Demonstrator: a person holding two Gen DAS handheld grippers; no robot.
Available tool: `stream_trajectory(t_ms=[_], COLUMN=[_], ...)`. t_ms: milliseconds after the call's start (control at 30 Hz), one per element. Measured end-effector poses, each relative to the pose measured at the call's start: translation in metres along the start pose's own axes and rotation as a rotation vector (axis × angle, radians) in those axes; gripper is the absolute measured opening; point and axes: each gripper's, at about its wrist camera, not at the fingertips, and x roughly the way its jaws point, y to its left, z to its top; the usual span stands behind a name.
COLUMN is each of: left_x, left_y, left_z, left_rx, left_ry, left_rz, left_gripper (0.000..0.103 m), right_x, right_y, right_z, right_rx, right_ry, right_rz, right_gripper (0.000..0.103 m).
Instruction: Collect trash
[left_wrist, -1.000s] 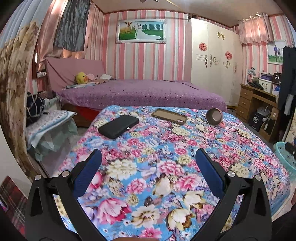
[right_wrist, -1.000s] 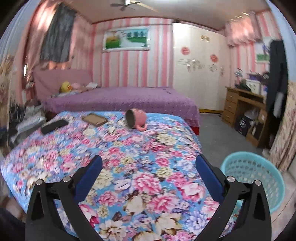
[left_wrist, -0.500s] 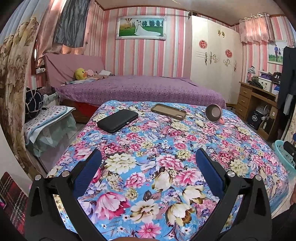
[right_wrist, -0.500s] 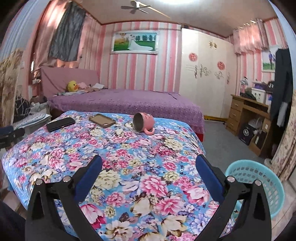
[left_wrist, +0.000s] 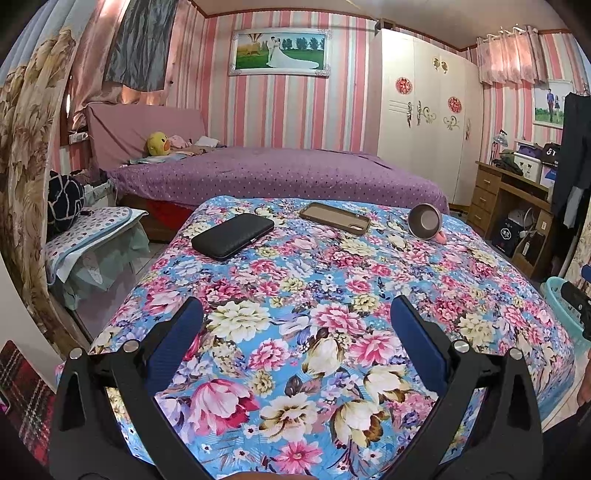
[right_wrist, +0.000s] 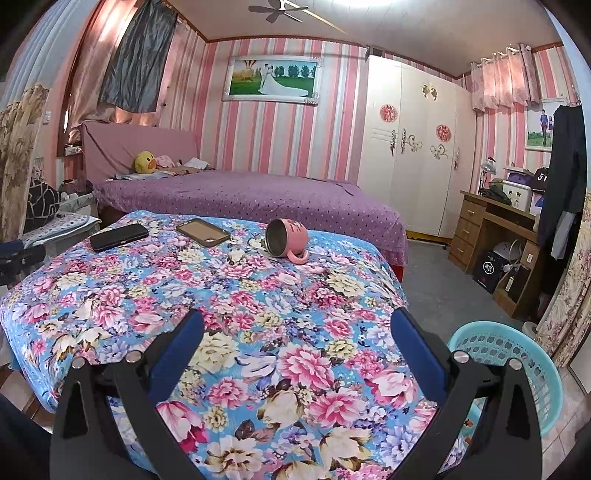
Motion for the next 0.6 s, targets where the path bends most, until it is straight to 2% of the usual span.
stream_trajectory(t_ms=[600], left_x=[0.0012], left_y=[-0.0020], left_z=[-0.0018], left_rx=[0.007], left_ry=[0.009], left_rz=[0.008], left_gripper=[0.098], right_x=[-0.0019], right_y=[0.0007], right_z=[0.0007], right_rx=[-0.001], right_ry=[0.002], right_rz=[-0.005], right_gripper=[0.098])
